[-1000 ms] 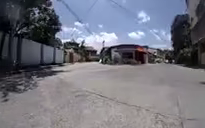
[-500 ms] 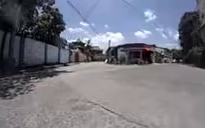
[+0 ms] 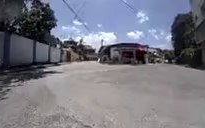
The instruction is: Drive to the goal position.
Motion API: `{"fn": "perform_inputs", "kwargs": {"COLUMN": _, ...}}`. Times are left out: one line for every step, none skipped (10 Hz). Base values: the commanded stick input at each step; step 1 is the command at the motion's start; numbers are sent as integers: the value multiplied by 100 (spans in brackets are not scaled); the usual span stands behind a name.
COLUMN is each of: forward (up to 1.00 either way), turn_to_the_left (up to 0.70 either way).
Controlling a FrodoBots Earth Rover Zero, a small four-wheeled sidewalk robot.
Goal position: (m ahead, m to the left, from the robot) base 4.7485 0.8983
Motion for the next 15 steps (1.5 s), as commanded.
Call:
{"fn": "perform_inputs", "kwargs": {"forward": 100, "turn_to_the_left": -24}}
{"fn": "perform_inputs", "kwargs": {"forward": 100, "turn_to_the_left": -8}}
{"fn": "perform_inputs", "kwargs": {"forward": 100, "turn_to_the_left": 8}}
{"fn": "perform_inputs", "kwargs": {"forward": 100, "turn_to_the_left": 12}}
{"fn": "perform_inputs", "kwargs": {"forward": 100, "turn_to_the_left": 12}}
{"fn": "perform_inputs", "kwargs": {"forward": 100, "turn_to_the_left": 12}}
{"fn": "perform_inputs", "kwargs": {"forward": 100, "turn_to_the_left": 12}}
{"fn": "perform_inputs", "kwargs": {"forward": 100, "turn_to_the_left": 12}}
{"fn": "perform_inputs", "kwargs": {"forward": 100, "turn_to_the_left": 12}}
{"fn": "perform_inputs", "kwargs": {"forward": 100, "turn_to_the_left": 12}}
{"fn": "perform_inputs", "kwargs": {"forward": 100, "turn_to_the_left": 12}}
{"fn": "perform_inputs", "kwargs": {"forward": 100, "turn_to_the_left": 12}}
{"fn": "perform_inputs", "kwargs": {"forward": 100, "turn_to_the_left": 12}}
{"fn": "perform_inputs", "kwargs": {"forward": 100, "turn_to_the_left": 12}}
{"fn": "perform_inputs", "kwargs": {"forward": 100, "turn_to_the_left": 12}}
